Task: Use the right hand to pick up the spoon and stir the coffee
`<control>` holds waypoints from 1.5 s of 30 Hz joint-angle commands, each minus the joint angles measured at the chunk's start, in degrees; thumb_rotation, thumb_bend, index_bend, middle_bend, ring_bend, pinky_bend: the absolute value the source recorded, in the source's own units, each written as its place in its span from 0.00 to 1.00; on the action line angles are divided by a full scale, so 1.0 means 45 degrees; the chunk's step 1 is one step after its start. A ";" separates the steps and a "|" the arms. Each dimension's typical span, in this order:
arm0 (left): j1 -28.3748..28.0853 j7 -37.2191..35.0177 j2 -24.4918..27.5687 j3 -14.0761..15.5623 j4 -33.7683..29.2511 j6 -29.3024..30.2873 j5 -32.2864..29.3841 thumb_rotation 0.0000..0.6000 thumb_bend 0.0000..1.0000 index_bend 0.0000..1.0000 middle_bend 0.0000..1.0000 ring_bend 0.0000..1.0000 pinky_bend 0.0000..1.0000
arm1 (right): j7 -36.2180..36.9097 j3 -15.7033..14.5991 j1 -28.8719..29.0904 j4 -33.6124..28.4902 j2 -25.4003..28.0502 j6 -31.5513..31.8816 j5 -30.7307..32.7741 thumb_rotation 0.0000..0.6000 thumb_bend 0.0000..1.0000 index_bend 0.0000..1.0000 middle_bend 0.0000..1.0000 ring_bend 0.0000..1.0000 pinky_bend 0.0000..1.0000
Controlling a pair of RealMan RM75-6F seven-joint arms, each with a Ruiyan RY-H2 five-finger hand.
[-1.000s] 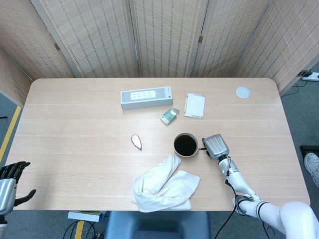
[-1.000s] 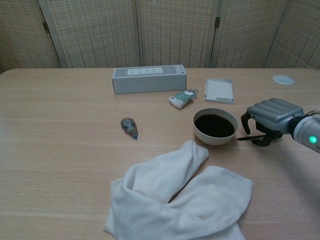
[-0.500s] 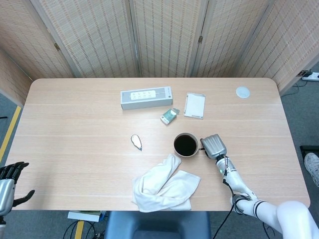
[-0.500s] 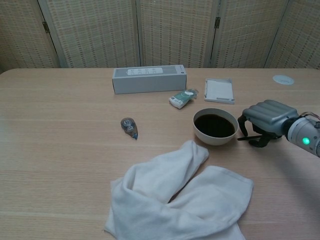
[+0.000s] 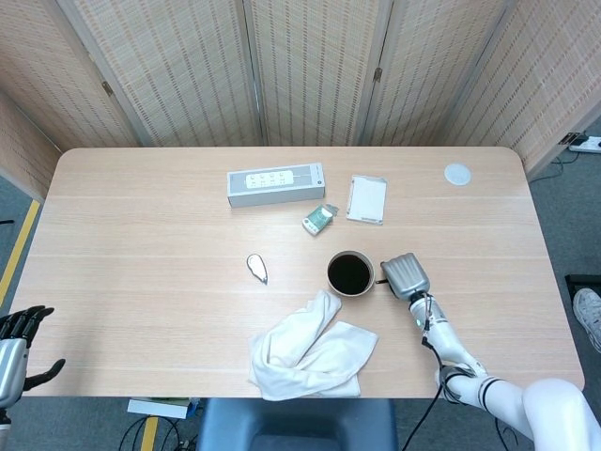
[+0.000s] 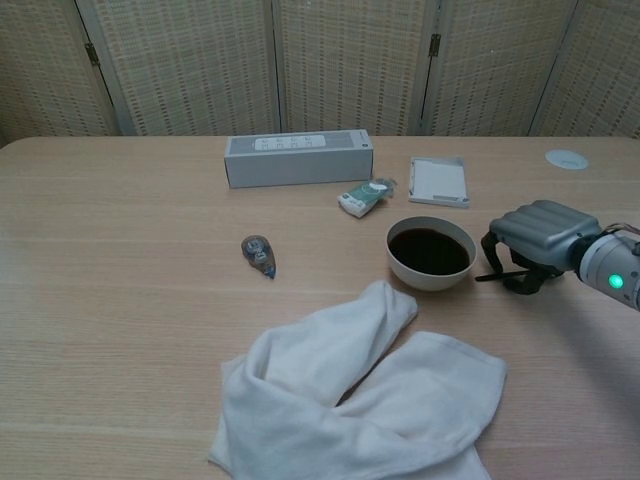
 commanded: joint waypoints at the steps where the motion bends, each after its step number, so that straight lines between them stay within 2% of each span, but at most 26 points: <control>1: 0.0004 -0.0001 -0.0011 0.0003 0.0008 -0.0007 -0.0007 1.00 0.21 0.22 0.21 0.19 0.19 | -0.0017 -0.0015 0.0011 0.0020 -0.0021 -0.0027 -0.0003 1.00 0.30 0.53 0.98 1.00 1.00; 16: 0.0055 -0.0008 -0.0014 0.0017 0.0020 0.0012 -0.0025 1.00 0.22 0.22 0.20 0.19 0.19 | 0.0486 -0.0049 -0.0039 0.0123 -0.0030 0.0013 -0.0183 1.00 0.38 0.61 0.99 1.00 1.00; 27: -0.0016 0.0118 0.0031 -0.0012 -0.0113 -0.0028 0.0040 1.00 0.21 0.21 0.20 0.19 0.19 | 0.2020 0.0059 -0.0612 -0.0658 0.0894 0.0795 -0.0489 1.00 0.44 0.66 0.99 1.00 1.00; 31: -0.0047 0.0203 0.0034 -0.0023 -0.0230 0.0004 0.0120 1.00 0.22 0.20 0.20 0.19 0.19 | 0.2742 0.0201 -0.0752 -0.1256 0.1464 0.1047 -0.0609 1.00 0.45 0.68 0.99 1.00 1.00; 41: -0.0056 0.0359 0.0159 -0.0018 -0.0522 0.0103 0.0249 1.00 0.21 0.20 0.20 0.19 0.19 | 0.4842 0.0840 -0.0920 -0.3853 0.3111 0.1932 -0.1081 1.00 0.45 0.70 0.99 1.00 1.00; 45: -0.0056 0.0213 0.0238 0.0018 -0.0646 0.0041 0.0249 1.00 0.21 0.20 0.20 0.19 0.19 | 0.6015 0.1198 -0.0811 -0.4716 0.3412 0.1685 -0.0898 1.00 0.45 0.70 1.00 1.00 1.00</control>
